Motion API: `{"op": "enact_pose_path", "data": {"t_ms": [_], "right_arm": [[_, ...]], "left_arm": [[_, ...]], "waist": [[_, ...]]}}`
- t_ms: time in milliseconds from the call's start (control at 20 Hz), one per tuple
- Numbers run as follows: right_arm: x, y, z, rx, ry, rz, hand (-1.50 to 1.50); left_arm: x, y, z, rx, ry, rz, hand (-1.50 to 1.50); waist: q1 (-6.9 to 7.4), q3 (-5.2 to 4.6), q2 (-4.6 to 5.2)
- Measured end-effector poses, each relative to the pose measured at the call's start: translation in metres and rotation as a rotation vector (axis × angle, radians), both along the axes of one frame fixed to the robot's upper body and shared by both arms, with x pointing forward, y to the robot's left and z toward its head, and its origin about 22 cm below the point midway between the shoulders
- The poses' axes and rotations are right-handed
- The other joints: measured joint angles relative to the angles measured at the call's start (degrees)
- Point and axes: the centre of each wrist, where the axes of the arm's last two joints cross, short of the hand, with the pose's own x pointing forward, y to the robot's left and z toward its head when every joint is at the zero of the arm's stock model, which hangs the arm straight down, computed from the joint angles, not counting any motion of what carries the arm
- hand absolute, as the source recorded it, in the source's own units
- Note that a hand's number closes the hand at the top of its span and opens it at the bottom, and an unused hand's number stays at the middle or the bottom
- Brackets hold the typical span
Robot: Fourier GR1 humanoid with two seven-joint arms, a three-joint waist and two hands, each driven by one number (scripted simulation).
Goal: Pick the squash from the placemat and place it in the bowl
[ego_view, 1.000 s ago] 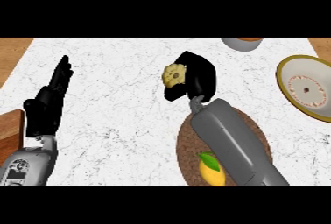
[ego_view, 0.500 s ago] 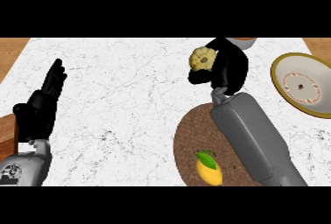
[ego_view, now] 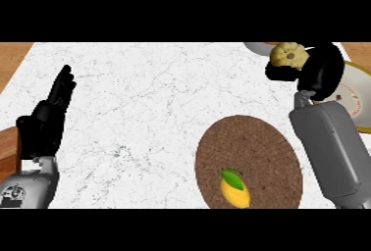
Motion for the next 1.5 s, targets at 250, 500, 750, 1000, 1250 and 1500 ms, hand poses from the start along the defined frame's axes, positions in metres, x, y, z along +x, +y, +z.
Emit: {"op": "enact_pose_path", "data": {"t_ms": [250,500,750,1000,1250,1500], "right_arm": [[0.003,-0.063,-0.015,-0.025,-0.061,-0.069,1.50],[0.004,-0.126,-0.023,-0.122,-0.033,-0.154,1.50],[-0.003,-0.175,-0.045,-0.241,0.036,-0.245,1.50],[-0.012,-0.214,-0.059,-0.278,0.084,-0.316,1.50],[-0.022,-0.232,-0.070,-0.139,0.105,-0.324,-1.50],[-0.027,-0.241,-0.073,-0.025,0.068,-0.234,-1.50]], "left_arm": [[0.006,0.002,-0.008,-0.007,-0.002,-0.002,0.00],[0.008,-0.001,-0.008,-0.008,-0.003,-0.006,0.00],[0.008,-0.007,-0.005,-0.005,-0.011,-0.016,0.00],[0.011,-0.010,-0.003,-0.005,-0.021,-0.026,0.00],[0.014,-0.012,-0.001,-0.010,-0.024,-0.030,0.00],[0.014,-0.013,-0.003,-0.010,-0.027,-0.037,0.00]], "waist": [[0.25,0.01,0.20],[0.56,0.02,0.27],[1.24,0.07,0.50],[2.00,0.16,0.82],[2.39,0.30,1.16],[2.66,0.41,1.31]]}}
